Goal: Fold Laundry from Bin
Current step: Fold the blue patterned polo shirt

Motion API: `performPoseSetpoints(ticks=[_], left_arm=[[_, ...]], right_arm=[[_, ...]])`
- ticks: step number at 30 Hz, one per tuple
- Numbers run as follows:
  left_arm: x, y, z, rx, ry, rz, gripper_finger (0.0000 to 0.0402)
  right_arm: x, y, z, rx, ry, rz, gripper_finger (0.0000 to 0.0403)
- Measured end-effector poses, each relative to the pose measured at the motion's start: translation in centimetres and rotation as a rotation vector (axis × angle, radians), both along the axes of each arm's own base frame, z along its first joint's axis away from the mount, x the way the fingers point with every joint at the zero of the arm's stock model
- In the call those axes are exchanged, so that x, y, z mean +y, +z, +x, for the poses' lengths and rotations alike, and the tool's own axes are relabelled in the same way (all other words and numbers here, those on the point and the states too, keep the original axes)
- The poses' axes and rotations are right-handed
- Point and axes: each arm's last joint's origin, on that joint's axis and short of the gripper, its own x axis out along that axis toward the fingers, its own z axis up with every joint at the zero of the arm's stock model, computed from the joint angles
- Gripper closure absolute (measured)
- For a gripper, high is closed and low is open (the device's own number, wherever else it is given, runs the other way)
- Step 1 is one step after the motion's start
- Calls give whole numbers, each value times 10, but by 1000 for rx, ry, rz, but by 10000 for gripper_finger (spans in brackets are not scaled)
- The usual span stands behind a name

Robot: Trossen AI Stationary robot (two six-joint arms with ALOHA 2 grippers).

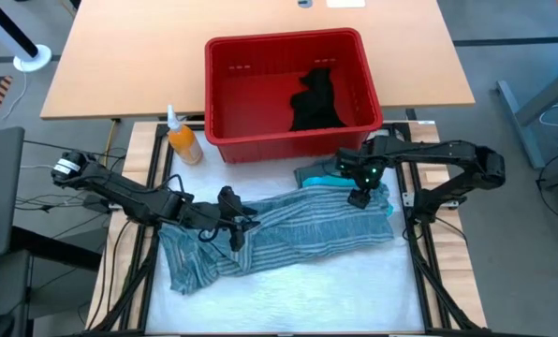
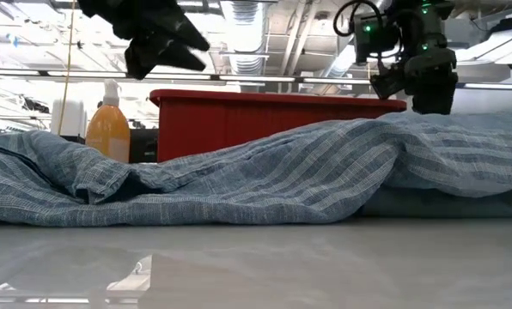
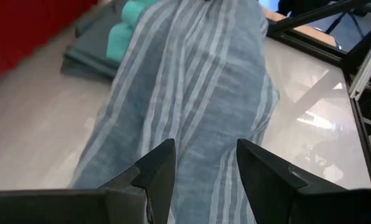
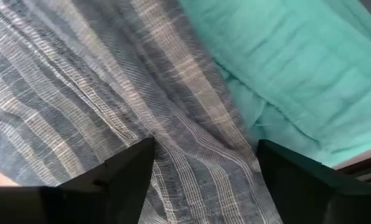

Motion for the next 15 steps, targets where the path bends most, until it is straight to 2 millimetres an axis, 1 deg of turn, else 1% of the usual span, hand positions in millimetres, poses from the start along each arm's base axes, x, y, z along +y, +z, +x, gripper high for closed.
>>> performPoseSetpoints(ticks=[3, 5, 7, 11, 12, 13, 15], left_arm=[[1, -7, -2, 16, 21, -34, 242], [0, -9, -3, 19, 19, -38, 242], [0, -9, -3, 13, 18, -42, 242], [0, -8, -2, -3, 9, -52, 242], [0, -8, -2, -4, 7, -54, 242], [-1, -9, -2, -1, 1, -57, 242], [-1, -9, -3, 4, -17, -66, 242]], right_arm=[[4, 0, 1, 3, 17, 0, 145], [8, 0, 1, 8, 26, 1, 186], [10, 0, 0, 19, 29, 4, 240], [13, 0, -1, 43, 30, 9, 360], [13, 0, -2, 51, 29, 10, 378], [13, 0, -3, 56, 29, 8, 384], [12, 0, -4, 69, 22, -9, 373]])
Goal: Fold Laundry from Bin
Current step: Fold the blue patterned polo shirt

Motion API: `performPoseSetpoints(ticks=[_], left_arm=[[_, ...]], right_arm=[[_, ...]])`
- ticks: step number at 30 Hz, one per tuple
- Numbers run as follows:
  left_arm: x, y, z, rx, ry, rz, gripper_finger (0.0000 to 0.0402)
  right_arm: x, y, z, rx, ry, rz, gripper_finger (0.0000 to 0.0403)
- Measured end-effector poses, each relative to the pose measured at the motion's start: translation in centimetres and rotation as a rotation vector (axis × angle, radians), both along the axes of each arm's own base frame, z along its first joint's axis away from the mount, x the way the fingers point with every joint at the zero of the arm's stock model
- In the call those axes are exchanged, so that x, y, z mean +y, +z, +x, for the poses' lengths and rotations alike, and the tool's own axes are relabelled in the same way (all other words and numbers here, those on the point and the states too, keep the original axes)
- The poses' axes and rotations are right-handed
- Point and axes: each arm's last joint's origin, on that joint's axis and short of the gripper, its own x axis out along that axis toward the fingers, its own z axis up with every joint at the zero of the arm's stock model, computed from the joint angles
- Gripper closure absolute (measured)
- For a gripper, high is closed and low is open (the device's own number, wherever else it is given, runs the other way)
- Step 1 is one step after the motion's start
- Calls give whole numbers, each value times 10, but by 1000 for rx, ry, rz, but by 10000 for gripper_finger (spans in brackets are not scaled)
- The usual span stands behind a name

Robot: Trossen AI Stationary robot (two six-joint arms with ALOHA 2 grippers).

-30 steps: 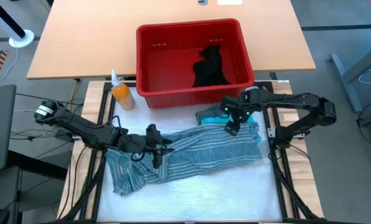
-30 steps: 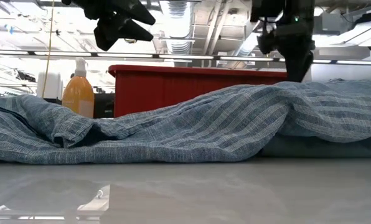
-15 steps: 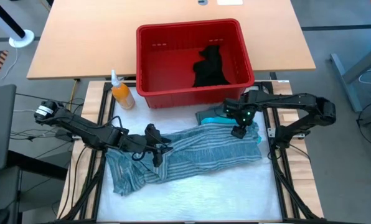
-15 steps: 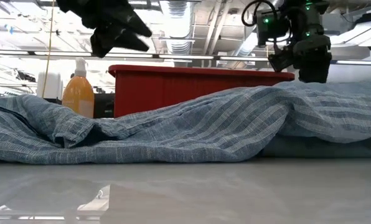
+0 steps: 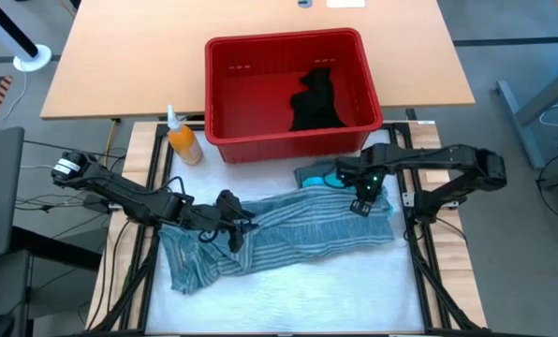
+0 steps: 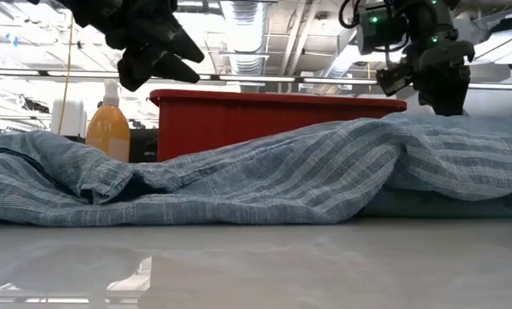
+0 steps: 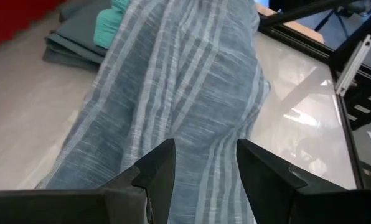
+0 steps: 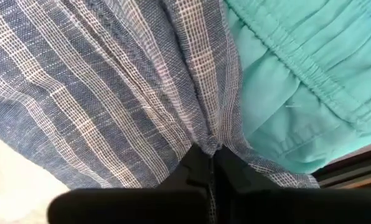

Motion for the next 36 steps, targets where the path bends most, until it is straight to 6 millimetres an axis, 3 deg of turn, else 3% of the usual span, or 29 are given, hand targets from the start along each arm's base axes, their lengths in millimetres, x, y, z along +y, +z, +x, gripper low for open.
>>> performPoseSetpoints(ticks=[5, 13, 19, 27, 32, 36], left_arm=[[0, 0, 0, 3, -12, -1, 242], [-1, 0, 0, 8, -37, -11, 242], [-4, -1, 0, 20, -103, -51, 242], [-11, -1, -2, 25, -149, -61, 242], [-11, -1, -3, 26, -153, -65, 242], [-11, -1, -3, 26, -147, -77, 242]], right_arm=[[-6, 3, 0, 9, -38, -72, 299], [-19, 35, -4, 13, -262, -115, 200], [-9, 51, -18, 22, -429, -134, 129], [1, 45, -42, -244, -515, -81, 67], [1, 42, -62, -258, -600, -131, 47], [4, 29, -75, -242, -636, -131, 42]])
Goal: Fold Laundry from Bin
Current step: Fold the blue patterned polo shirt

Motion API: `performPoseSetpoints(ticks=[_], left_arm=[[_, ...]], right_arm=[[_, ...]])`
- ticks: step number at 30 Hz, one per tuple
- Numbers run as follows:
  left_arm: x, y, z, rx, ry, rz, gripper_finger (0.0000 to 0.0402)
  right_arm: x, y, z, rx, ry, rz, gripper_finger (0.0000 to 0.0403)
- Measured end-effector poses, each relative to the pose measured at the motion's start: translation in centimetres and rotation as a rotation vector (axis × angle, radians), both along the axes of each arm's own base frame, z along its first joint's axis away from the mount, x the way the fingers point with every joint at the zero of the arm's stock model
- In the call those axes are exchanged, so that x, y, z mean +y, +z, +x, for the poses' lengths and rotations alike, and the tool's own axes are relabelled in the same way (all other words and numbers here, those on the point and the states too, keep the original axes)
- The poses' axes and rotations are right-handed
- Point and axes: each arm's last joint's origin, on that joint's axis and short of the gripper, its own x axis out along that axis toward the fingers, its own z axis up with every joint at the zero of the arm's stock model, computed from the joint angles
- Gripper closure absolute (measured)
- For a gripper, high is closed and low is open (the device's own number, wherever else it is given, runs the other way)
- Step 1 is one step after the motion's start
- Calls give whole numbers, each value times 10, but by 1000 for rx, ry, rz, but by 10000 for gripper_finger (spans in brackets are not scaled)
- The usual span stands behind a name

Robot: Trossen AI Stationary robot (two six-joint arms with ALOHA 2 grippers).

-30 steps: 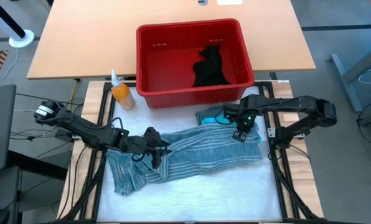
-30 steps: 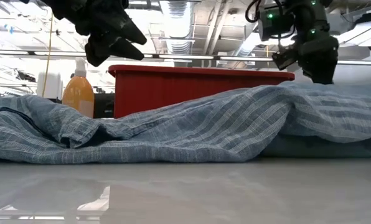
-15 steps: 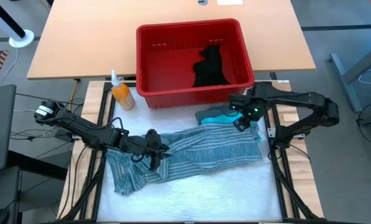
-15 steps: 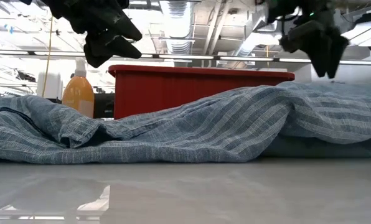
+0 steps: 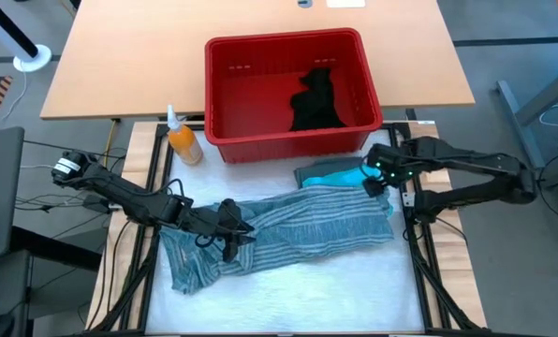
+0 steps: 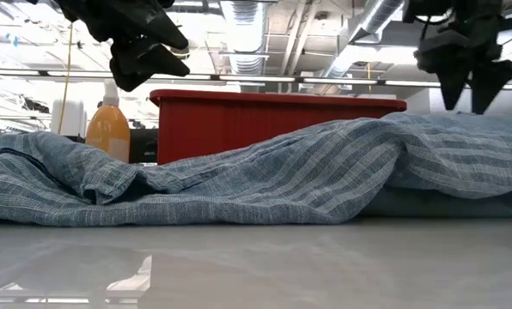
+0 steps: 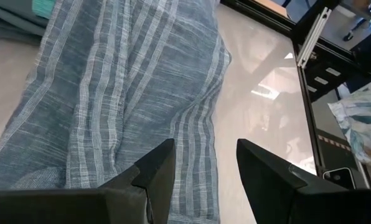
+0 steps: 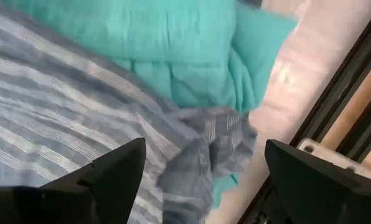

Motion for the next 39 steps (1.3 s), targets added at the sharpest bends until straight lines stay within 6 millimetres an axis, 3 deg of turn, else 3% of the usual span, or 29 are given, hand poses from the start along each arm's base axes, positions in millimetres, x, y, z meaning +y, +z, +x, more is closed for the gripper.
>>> performPoseSetpoints(ticks=[8, 17, 33, 39], left_arm=[[0, 0, 0, 2, 10, -8, 242], [1, 0, 0, -2, 50, -20, 242], [-6, 0, -3, -7, 67, -38, 242], [-15, 0, -6, -9, 54, -48, 242]], right_arm=[[-2, -32, -8, -116, -58, -31, 41], [0, -31, -13, -195, -49, -31, 54], [6, -41, 9, -147, 46, 0, 183], [6, -48, 12, -72, 52, 4, 301]])
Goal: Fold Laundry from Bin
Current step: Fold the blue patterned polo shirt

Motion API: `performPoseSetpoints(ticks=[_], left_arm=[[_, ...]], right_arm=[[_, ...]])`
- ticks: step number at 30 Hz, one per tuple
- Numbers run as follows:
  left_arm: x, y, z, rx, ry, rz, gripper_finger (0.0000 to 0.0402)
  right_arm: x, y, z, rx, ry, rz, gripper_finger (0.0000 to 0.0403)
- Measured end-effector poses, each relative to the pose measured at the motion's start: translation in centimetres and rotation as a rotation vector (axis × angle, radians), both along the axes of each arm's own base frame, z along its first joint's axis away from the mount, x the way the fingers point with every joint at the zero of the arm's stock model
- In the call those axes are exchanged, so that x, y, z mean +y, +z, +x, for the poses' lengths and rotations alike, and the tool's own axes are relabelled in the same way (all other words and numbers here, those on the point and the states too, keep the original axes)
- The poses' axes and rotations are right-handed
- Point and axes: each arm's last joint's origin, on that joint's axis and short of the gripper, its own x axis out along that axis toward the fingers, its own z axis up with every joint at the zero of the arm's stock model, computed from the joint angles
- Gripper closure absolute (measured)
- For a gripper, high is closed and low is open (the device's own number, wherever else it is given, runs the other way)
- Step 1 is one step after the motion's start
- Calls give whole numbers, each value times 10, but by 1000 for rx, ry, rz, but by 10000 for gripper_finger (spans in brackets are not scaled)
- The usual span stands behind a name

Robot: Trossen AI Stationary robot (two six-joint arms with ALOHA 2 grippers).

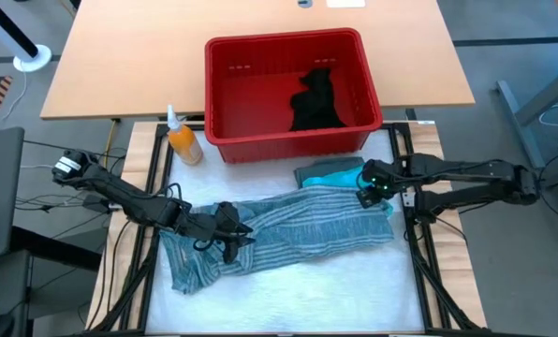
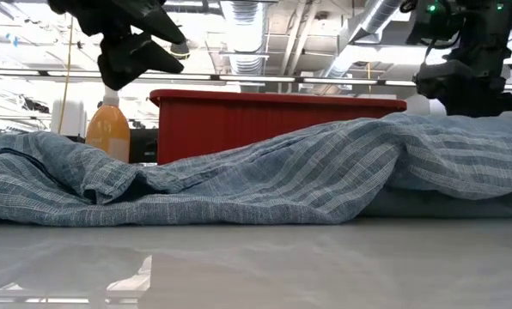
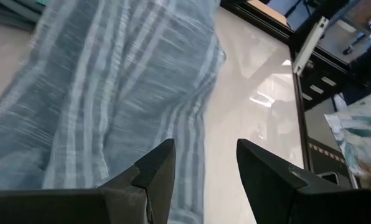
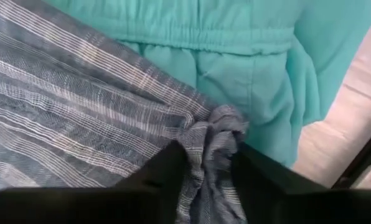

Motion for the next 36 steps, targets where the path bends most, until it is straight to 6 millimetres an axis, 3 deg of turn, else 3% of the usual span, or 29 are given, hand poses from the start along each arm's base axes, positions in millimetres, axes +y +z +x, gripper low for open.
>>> performPoseSetpoints(ticks=[2, 4, 9, 17, 21, 26, 32, 36], left_arm=[[-3, 0, -1, 0, -10, -3, 242], [-6, 0, -2, -2, -3, -14, 242], [-13, 0, -6, -7, 6, -38, 242], [-24, 1, -12, -27, 38, -36, 242], [-25, 2, -12, -40, 62, -34, 242], [-23, 2, -11, -49, 92, -34, 242], [-21, 2, -11, -50, 106, -23, 242], [-22, 2, -12, -47, 97, -12, 242]], right_arm=[[0, 0, -1, 13, -4, -13, 354], [0, 0, -1, 7, -2, -19, 381], [0, 9, 2, -60, -6, -8, 372], [5, 67, 21, -304, 18, -34, 380], [10, 82, 38, -377, 54, -38, 380], [10, 70, 47, -234, 81, -22, 380], [12, 52, 40, 44, 28, 69, 370], [20, 49, 40, 83, 40, 89, 370]])
